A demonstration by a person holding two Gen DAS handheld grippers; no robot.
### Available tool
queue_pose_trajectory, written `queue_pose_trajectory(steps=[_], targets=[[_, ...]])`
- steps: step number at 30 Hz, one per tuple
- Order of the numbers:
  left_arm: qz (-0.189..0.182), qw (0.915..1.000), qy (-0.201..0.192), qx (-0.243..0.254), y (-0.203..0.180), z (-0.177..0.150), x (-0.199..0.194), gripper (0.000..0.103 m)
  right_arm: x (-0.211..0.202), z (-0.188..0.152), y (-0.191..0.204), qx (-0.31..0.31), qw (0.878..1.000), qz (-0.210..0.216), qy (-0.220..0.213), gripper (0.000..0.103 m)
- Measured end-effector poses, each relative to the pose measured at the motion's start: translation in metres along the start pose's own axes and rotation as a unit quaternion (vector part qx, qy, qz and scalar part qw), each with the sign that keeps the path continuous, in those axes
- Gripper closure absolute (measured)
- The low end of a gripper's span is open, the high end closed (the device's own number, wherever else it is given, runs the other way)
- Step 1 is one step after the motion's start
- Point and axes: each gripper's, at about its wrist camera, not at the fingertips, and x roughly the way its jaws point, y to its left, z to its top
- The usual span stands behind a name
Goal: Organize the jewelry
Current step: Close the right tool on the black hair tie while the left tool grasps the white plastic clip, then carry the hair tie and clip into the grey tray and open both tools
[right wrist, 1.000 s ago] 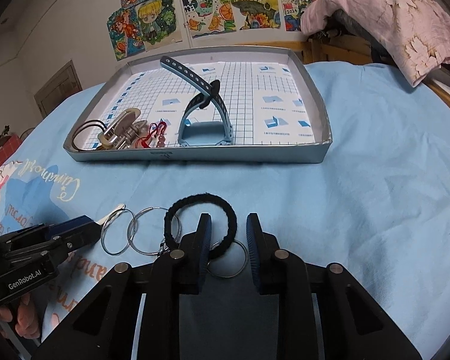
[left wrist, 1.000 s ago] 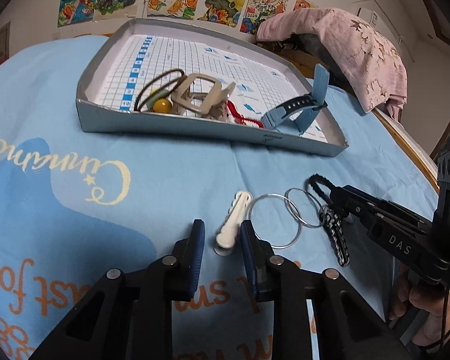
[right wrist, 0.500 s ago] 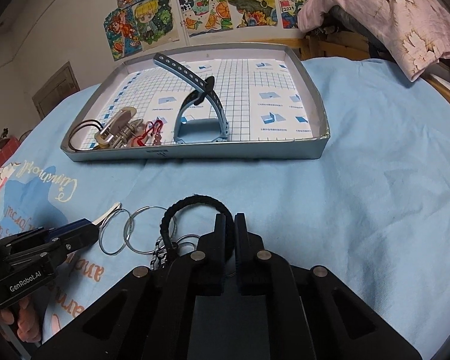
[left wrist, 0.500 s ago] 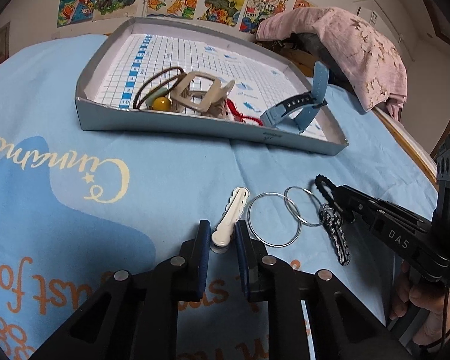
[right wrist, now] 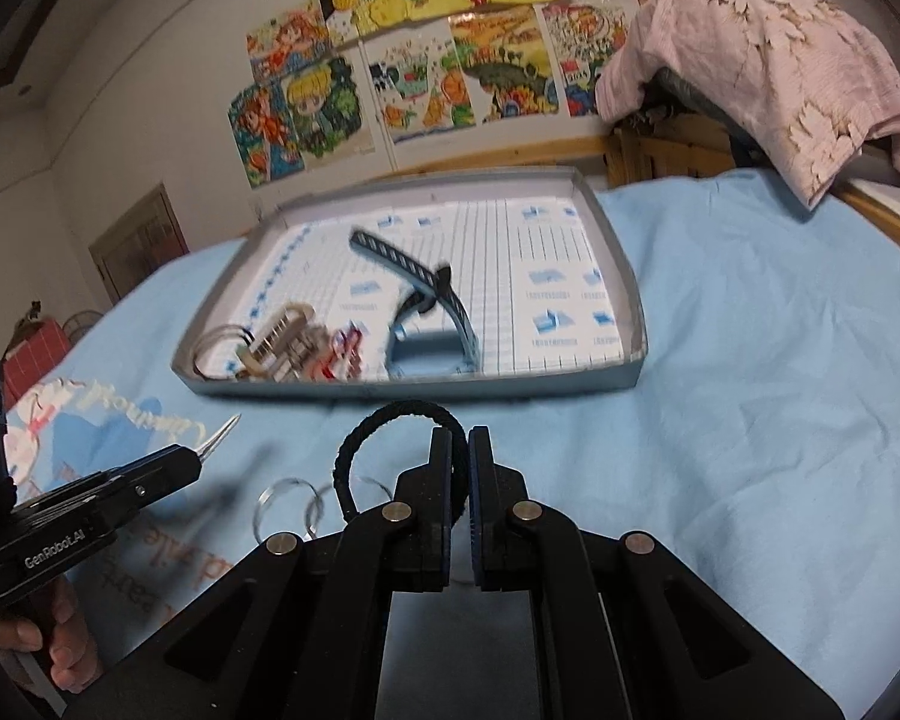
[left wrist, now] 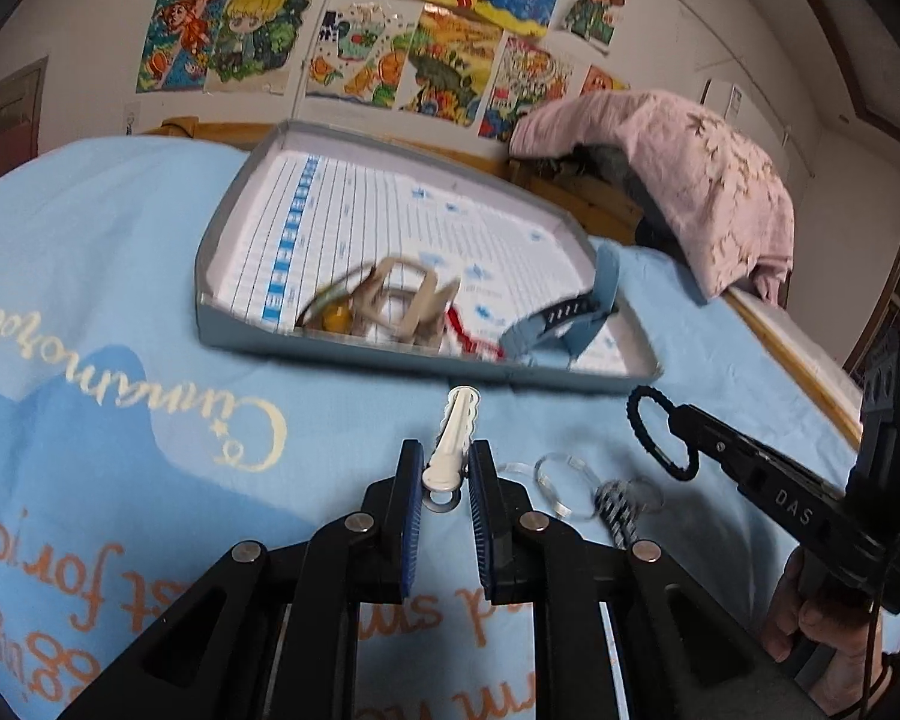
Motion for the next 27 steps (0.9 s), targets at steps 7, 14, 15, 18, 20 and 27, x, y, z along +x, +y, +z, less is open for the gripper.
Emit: queue_pose_trajectory(steps=[7, 14, 15, 18, 20, 27], targets=[[-0.006, 0.9991, -0.041, -0.003, -0.016, 0.045, 0.012, 0.089, -0.005, 0.038, -0.006, -0.001, 0.999, -0.005, -0.047, 0.098], [-0.019, 0.9991, -0.015, -0.036, -0.017, 0.074, 0.073, 0.088, 0.041, 0.069, -0.037, 0.034, 0.998, -0.039, -0.023, 0.098], [-0.017, 0.9991, -0.008, -0.038, -0.016, 0.075, 0.082, 0.089, 0.052, 0.071, -0.042, 0.04, 0.998, -0.043, -0.009, 0.098], [-0.014, 0.9995, -0.002, -0.03, -0.021, 0.076, 0.098, 0.088, 0.076, 0.071, -0.05, 0.053, 0.997, -0.044, 0.023, 0.098], [-0.014, 0.9997, -0.001, -0.02, -0.025, 0.076, 0.101, 0.088, 0.087, 0.068, -0.053, 0.055, 0.997, -0.045, 0.036, 0.098], [-0.003, 0.9999, -0.014, -0.006, -0.029, 0.073, 0.099, 0.087, 0.099, 0.059, -0.051, 0.058, 0.996, -0.038, 0.053, 0.095]])
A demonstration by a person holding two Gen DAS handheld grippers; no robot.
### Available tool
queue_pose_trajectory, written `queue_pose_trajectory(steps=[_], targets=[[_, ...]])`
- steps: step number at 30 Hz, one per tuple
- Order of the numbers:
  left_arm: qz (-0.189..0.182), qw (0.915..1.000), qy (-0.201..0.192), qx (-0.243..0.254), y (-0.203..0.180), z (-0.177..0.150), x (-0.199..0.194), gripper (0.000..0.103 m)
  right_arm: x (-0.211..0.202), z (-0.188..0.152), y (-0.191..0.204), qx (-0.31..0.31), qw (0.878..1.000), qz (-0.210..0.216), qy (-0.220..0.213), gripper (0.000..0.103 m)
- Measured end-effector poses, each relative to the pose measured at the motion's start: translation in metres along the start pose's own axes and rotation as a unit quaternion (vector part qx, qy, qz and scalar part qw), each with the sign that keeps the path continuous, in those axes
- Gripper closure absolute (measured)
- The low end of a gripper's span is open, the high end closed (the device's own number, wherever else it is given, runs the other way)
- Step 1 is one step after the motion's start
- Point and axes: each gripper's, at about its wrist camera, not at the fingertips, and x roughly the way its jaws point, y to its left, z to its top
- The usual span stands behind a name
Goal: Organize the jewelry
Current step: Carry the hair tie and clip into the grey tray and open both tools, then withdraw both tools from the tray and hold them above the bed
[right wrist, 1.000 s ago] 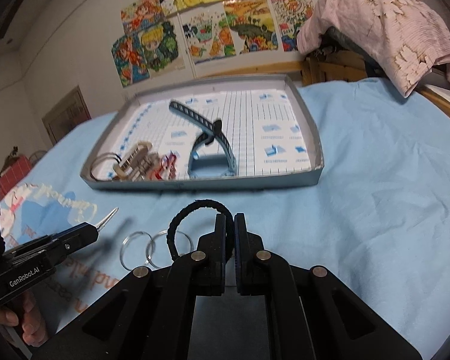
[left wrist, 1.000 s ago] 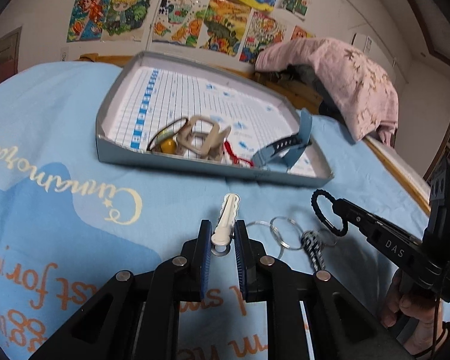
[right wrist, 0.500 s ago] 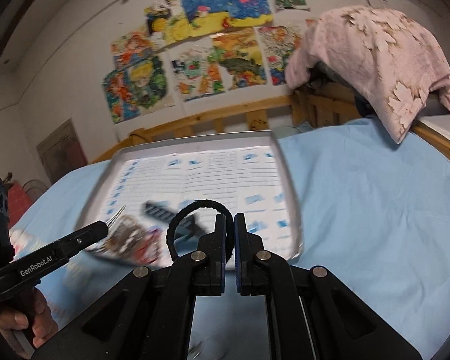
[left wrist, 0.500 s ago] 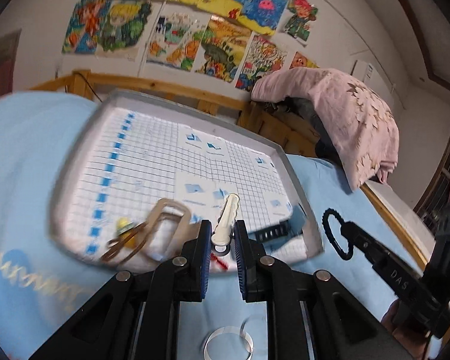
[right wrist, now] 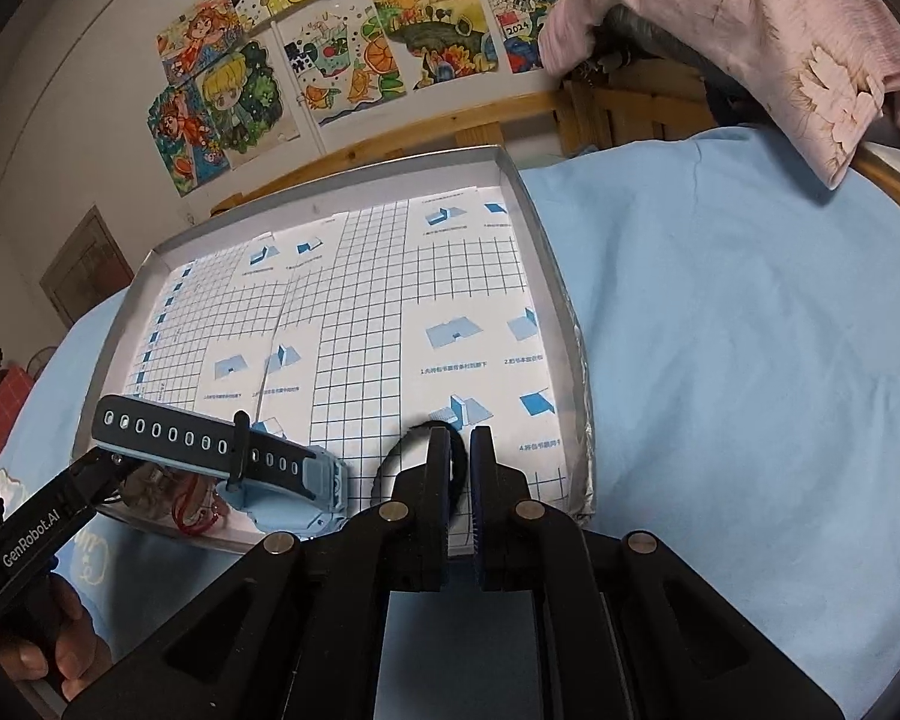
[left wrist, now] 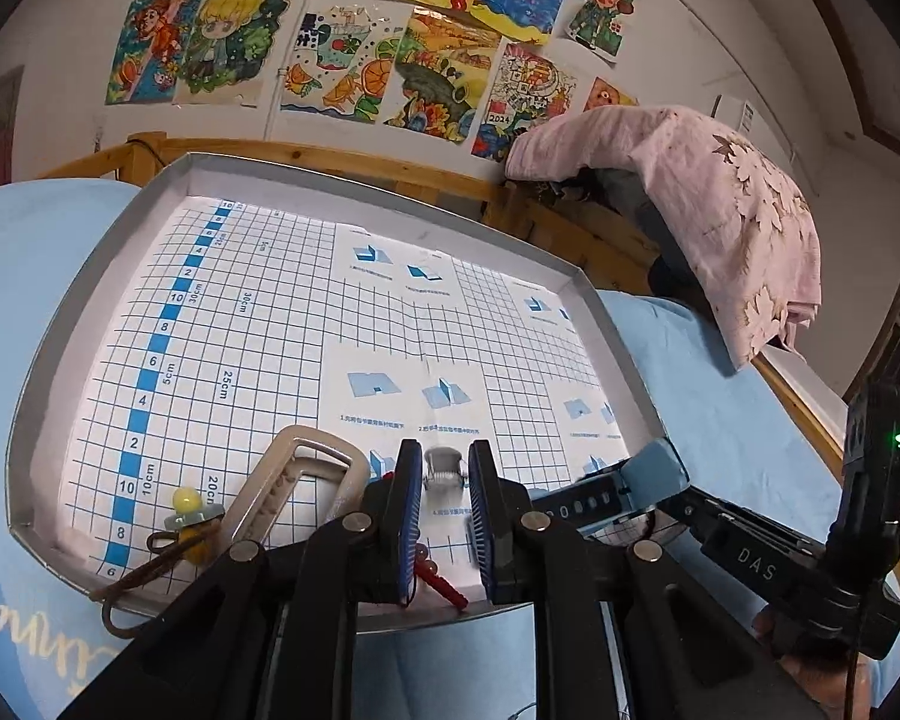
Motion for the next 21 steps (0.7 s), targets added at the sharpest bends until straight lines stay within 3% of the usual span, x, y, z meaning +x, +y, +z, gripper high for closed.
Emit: queue_pose_trajectory(steps=[2, 3, 7, 10, 12, 14, 16, 21], targets=[[0.001, 1.0, -0.001, 0.001, -0.001, 0.0, -0.004, 0.077, -0.005, 0.0, 0.0, 0.002, 1.0, -0.001, -0.01, 0.083], [0.003, 1.0, -0.003, 0.003, -0.001, 0.001, -0.006, 0.073, -0.008, 0.0, 0.001, 0.002, 1.0, -0.001, -0.017, 0.07], [0.001, 0.9995, -0.032, -0.007, -0.002, 0.001, -0.026, 0.038, -0.027, 0.002, 0.001, -0.001, 0.999, -0.003, -0.041, 0.067], [0.001, 0.9979, -0.064, -0.012, -0.002, 0.001, -0.052, 0.031, -0.056, 0.002, 0.003, -0.014, 0.997, -0.007, -0.072, 0.059], [0.007, 0.9964, -0.084, -0.01, -0.003, 0.002, -0.072, 0.02, -0.083, 0.002, 0.008, -0.027, 0.994, -0.006, -0.104, 0.054], [0.011, 0.9942, -0.106, -0.011, -0.005, 0.0, -0.093, 0.006, -0.108, 0.001, 0.013, -0.038, 0.991, 0.002, -0.128, 0.043], [0.012, 0.9915, -0.129, -0.014, -0.006, -0.001, -0.118, 0.0, -0.136, -0.003, 0.017, -0.052, 0.987, 0.013, -0.154, 0.027], [0.024, 0.9857, -0.167, -0.005, -0.014, -0.014, -0.181, 0.0, -0.207, -0.025, 0.034, -0.077, 0.974, 0.044, -0.211, 0.001]])
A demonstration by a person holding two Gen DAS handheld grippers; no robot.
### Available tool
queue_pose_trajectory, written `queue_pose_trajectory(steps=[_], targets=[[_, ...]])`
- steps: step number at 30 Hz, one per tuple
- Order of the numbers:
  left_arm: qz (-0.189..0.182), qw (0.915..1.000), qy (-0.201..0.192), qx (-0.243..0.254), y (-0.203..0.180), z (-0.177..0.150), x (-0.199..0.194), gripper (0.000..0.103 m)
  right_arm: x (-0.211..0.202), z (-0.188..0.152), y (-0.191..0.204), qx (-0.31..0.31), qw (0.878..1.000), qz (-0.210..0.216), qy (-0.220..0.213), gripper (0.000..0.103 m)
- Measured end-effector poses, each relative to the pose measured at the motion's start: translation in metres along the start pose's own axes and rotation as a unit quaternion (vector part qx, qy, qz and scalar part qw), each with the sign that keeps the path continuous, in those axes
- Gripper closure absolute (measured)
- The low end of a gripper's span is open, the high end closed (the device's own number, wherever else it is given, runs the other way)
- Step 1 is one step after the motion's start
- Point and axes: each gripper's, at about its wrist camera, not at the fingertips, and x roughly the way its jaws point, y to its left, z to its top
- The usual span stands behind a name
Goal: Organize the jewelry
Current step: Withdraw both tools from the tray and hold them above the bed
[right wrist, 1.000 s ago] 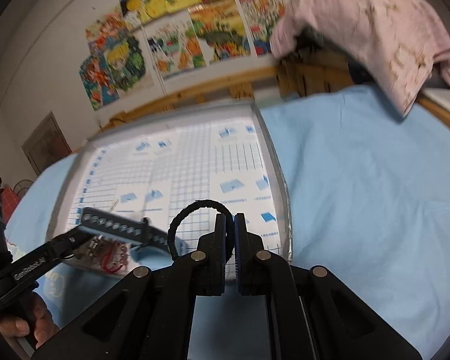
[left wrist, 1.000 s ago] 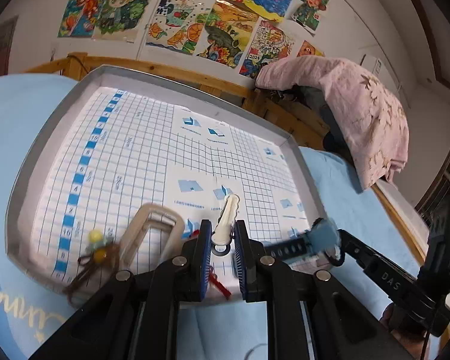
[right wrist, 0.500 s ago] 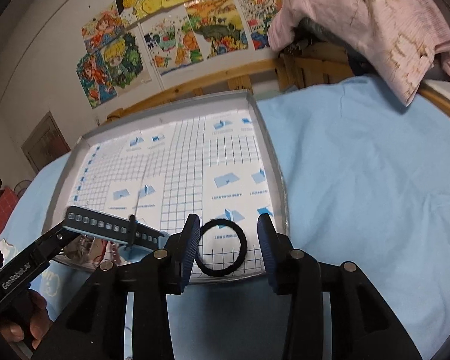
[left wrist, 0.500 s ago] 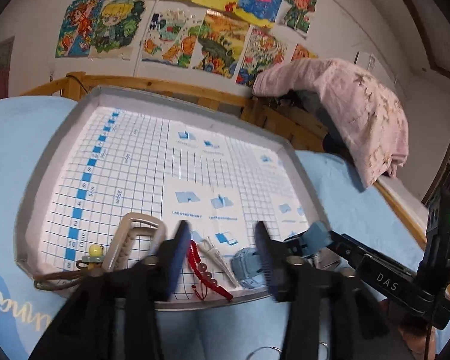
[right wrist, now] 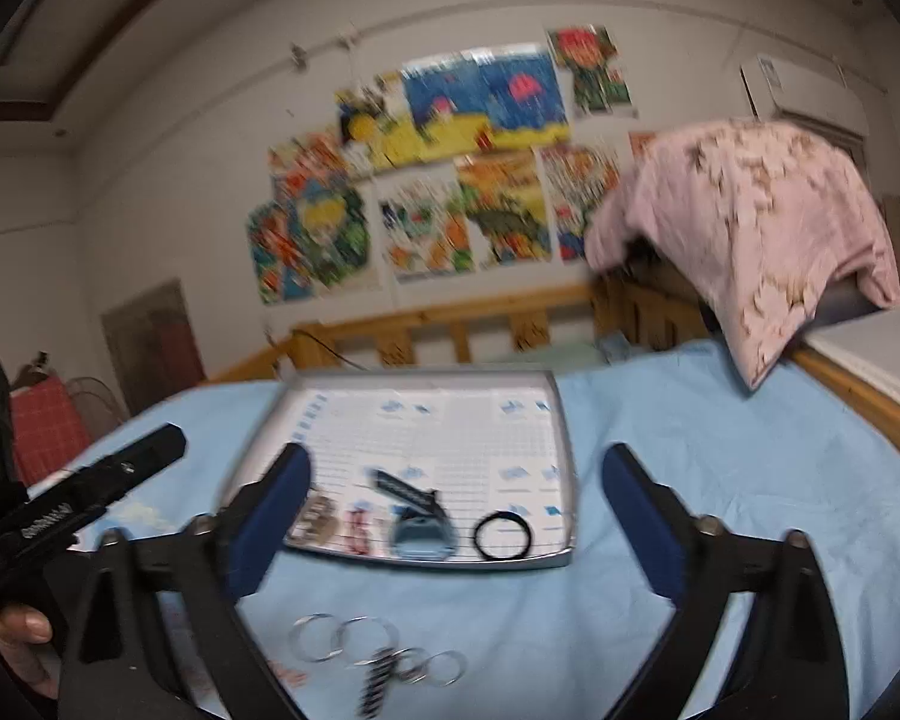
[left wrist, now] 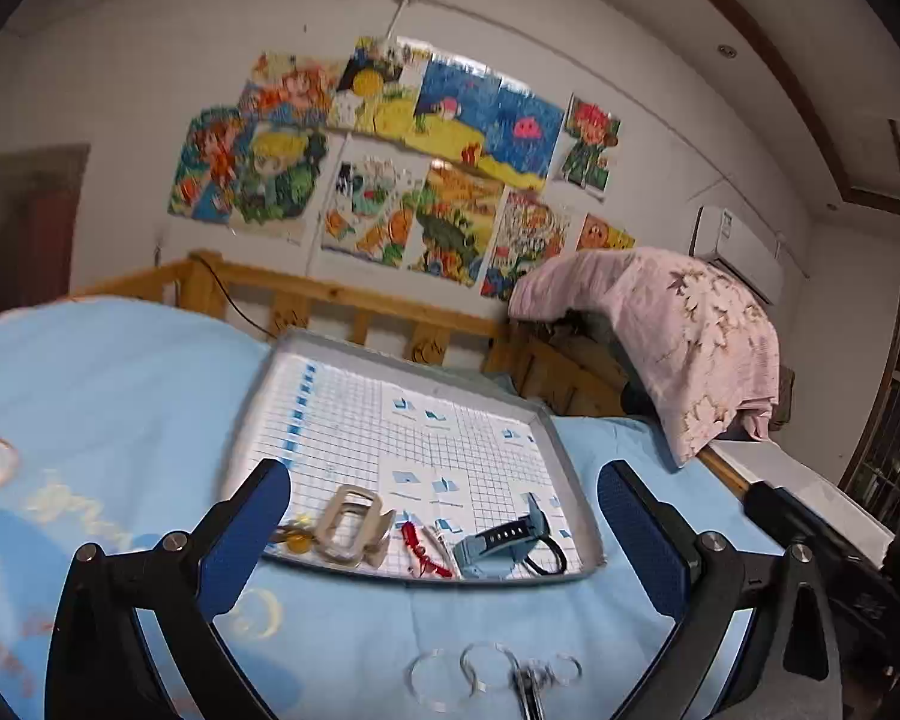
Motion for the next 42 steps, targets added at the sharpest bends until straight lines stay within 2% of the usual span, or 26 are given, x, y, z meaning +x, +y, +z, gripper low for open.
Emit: queue_pose_trajectory(steps=[5, 10, 14, 20, 30, 35, 42], targets=[[0.015, 0.999, -0.039, 0.015, -0.004, -0.003, -0.07, 0.0, -0.07, -0.007, 0.025, -0.019, 0.999, 0.008, -0.046, 0.001], [0.038, 0.9965, -0.064, 0.036, -0.005, -0.017, -0.126, 0.0, -0.124, -0.023, 0.042, -0.034, 0.997, 0.004, -0.071, 0.001], [0.05, 0.9956, -0.068, 0.039, -0.004, -0.032, -0.163, 0.0, -0.163, -0.036, 0.049, -0.037, 0.996, 0.003, -0.076, 0.001], [0.062, 0.9957, -0.059, 0.035, -0.001, -0.057, -0.204, 0.0, -0.199, -0.054, 0.055, -0.04, 0.997, 0.0, -0.069, 0.001], [0.085, 0.9954, -0.03, 0.031, 0.005, -0.096, -0.251, 0.0, -0.248, -0.096, 0.048, -0.021, 0.999, 0.0, -0.033, 0.001], [0.103, 0.9939, -0.013, 0.037, 0.006, -0.115, -0.263, 0.0, -0.256, -0.114, 0.039, -0.007, 1.0, 0.009, -0.005, 0.001], [0.115, 0.9926, 0.003, 0.039, 0.005, -0.135, -0.265, 0.0, -0.256, -0.121, 0.035, 0.004, 1.0, 0.01, -0.007, 0.001]])
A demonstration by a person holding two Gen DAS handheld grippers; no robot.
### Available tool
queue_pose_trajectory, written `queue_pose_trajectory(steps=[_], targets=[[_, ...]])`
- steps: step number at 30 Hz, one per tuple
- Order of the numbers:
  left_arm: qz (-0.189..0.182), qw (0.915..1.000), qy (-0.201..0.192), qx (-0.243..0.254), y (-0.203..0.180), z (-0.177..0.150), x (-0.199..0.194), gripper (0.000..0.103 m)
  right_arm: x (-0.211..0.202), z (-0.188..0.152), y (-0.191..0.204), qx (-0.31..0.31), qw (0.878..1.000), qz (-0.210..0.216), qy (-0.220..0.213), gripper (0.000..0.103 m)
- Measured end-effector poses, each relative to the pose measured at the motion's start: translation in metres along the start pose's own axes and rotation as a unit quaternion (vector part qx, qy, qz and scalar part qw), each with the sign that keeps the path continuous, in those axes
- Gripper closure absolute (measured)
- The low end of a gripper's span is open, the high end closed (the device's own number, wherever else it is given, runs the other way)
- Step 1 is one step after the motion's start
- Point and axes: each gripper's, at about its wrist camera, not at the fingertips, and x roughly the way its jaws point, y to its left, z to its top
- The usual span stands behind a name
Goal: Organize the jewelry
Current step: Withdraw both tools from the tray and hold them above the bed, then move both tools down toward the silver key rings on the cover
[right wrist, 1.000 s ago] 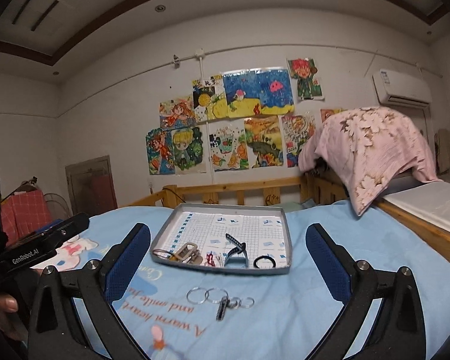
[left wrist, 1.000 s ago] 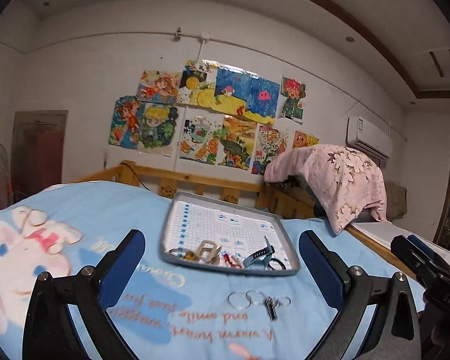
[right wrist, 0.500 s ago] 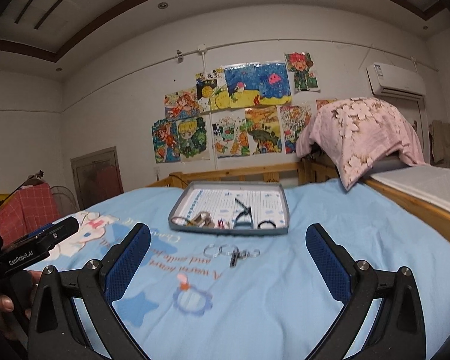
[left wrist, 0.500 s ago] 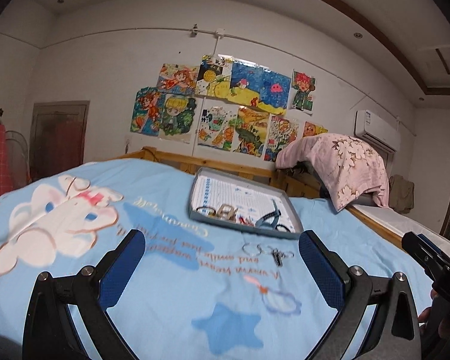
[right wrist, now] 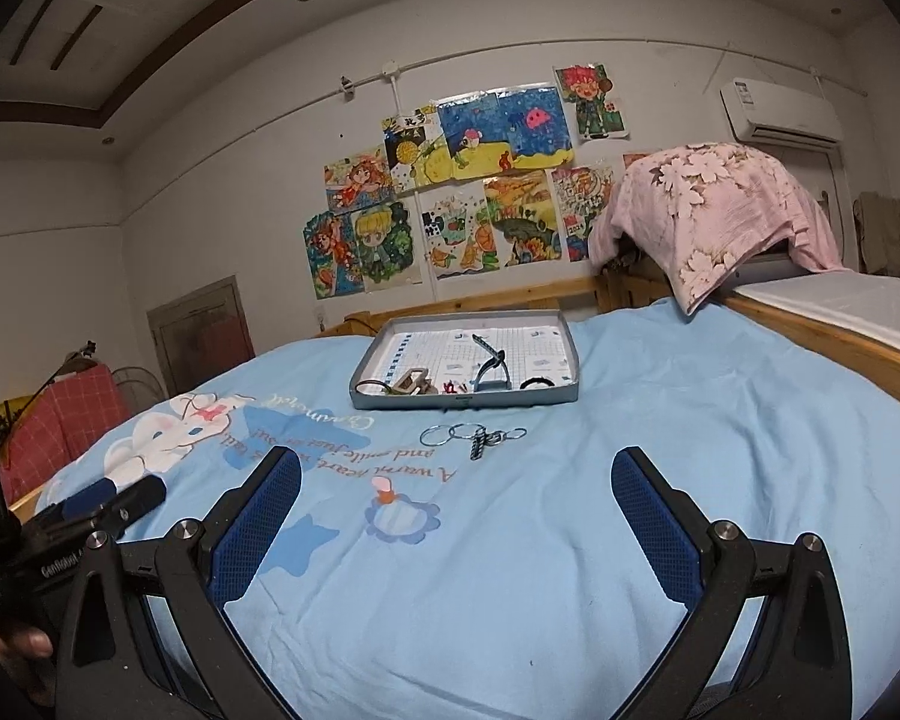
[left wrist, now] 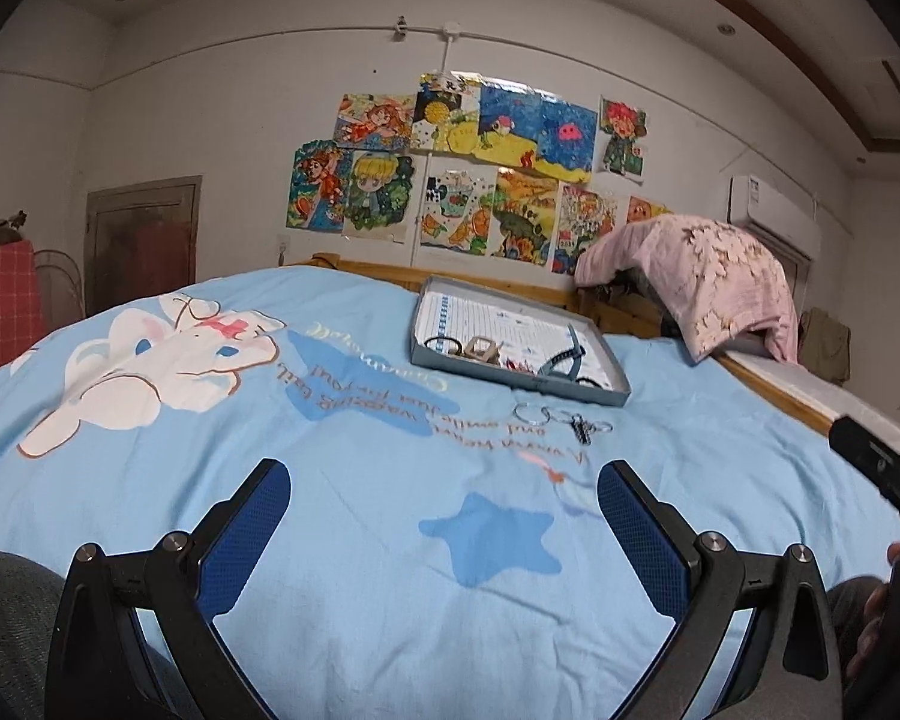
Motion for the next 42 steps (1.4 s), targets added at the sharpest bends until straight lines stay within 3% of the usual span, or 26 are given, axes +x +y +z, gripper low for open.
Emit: queue_pose_trajectory(steps=[10, 19, 28, 33, 42], targets=[[-0.011, 0.9999, 0.001, 0.007, -0.007, 0.016, 0.016, 0.0, 0.015, 0.002, -0.001, 0.007, 1.0, -0.007, 0.007, 0.001], [-0.022, 0.9997, -0.006, 0.008, -0.015, 0.051, 0.047, 0.0, 0.044, 0.031, -0.005, -0.006, 1.0, -0.012, -0.01, 0.001], [-0.032, 0.9993, -0.004, 0.021, -0.026, 0.086, 0.114, 0.0, 0.104, 0.075, -0.011, -0.031, 0.999, -0.016, -0.028, 0.001], [-0.038, 0.999, 0.019, 0.015, -0.03, 0.097, 0.169, 0.0, 0.156, 0.097, -0.021, -0.03, 0.999, -0.018, -0.028, 0.001], [-0.053, 0.9963, 0.065, 0.02, -0.037, 0.091, 0.25, 0.0, 0.228, 0.094, -0.036, -0.032, 0.999, -0.007, 0.002, 0.002]])
